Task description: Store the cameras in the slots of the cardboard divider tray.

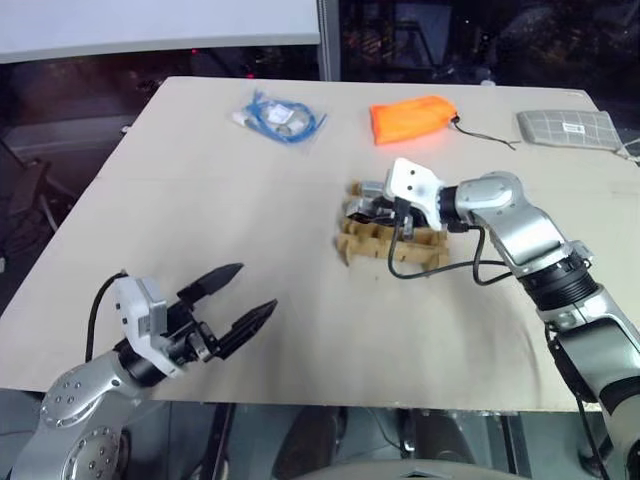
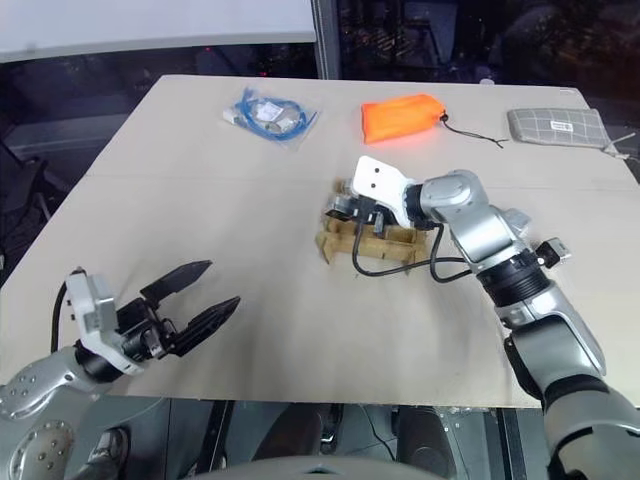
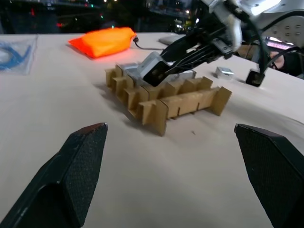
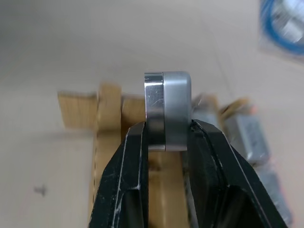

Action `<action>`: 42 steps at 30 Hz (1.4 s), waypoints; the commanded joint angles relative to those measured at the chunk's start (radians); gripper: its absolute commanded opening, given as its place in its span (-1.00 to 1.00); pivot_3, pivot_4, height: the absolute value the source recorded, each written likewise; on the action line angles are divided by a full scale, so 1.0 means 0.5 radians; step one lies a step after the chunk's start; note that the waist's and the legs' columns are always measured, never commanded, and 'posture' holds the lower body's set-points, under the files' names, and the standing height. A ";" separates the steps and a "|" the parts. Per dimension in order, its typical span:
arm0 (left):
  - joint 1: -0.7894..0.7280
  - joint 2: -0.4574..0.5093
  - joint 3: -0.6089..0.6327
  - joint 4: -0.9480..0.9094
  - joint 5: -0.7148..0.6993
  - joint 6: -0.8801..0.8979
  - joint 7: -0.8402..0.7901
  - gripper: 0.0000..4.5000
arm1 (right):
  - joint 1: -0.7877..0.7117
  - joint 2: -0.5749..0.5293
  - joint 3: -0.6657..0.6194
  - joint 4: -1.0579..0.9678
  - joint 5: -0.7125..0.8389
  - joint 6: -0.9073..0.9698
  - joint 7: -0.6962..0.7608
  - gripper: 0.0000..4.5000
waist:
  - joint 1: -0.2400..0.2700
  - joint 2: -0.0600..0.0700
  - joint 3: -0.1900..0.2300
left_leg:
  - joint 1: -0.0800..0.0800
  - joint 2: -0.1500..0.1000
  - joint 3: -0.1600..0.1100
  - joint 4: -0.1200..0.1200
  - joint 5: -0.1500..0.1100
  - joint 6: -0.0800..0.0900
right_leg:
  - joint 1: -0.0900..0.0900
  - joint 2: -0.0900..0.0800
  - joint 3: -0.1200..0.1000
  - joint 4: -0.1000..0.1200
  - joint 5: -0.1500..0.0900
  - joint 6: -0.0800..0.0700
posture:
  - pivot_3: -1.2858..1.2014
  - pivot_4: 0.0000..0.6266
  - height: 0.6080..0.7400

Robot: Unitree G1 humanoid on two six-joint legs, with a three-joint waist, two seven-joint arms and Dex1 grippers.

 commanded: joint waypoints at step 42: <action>-0.164 0.047 -0.227 -0.131 0.057 -0.094 0.022 1.00 | 0.255 -0.289 -0.771 -1.071 0.318 1.044 0.218 0.54 | -0.002 0.001 0.000 | 0.000 -0.002 -0.004 -0.008 0.000 0.000 | -0.001 -0.002 -0.002 -0.004 0.000 -0.001 | 0.03 -0.52 1.00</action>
